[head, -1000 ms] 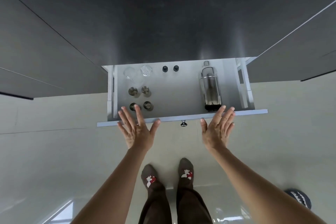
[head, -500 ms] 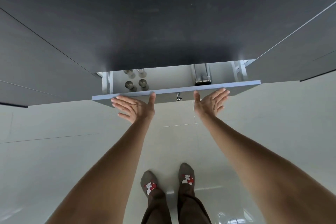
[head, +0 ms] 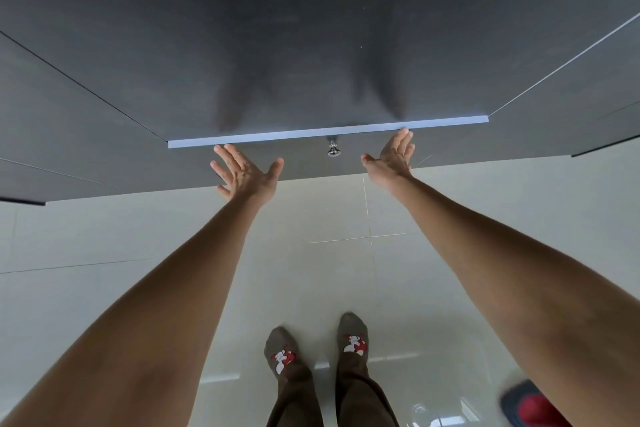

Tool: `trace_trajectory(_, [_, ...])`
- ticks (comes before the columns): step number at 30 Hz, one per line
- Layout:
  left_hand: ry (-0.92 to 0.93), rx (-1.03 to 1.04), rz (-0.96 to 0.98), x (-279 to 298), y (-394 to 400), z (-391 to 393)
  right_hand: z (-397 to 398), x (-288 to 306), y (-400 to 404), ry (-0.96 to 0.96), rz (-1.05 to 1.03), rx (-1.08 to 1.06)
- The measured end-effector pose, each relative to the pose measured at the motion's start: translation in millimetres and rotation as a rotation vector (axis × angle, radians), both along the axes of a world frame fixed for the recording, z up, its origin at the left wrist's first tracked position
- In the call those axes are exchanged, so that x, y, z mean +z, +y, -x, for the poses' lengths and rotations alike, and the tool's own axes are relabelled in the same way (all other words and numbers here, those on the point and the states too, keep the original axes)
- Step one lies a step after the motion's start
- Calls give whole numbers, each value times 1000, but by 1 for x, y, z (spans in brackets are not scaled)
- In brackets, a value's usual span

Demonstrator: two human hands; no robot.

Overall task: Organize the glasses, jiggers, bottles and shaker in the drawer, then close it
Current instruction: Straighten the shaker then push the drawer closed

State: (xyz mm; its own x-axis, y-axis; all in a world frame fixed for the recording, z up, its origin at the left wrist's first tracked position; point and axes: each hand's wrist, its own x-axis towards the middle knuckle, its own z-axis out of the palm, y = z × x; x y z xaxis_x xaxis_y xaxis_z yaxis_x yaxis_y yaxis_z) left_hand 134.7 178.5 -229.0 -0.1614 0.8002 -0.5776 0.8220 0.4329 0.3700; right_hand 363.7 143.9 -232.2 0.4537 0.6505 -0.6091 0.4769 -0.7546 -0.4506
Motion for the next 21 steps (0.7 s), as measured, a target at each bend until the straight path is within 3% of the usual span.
trace_trajectory(13, [8,-66,-31,7,0,12,-10,3,-2,11,47,44])
trace_trajectory(21, [18,-141,-48,59,-34,17,-5,56,-31,-6,72,63])
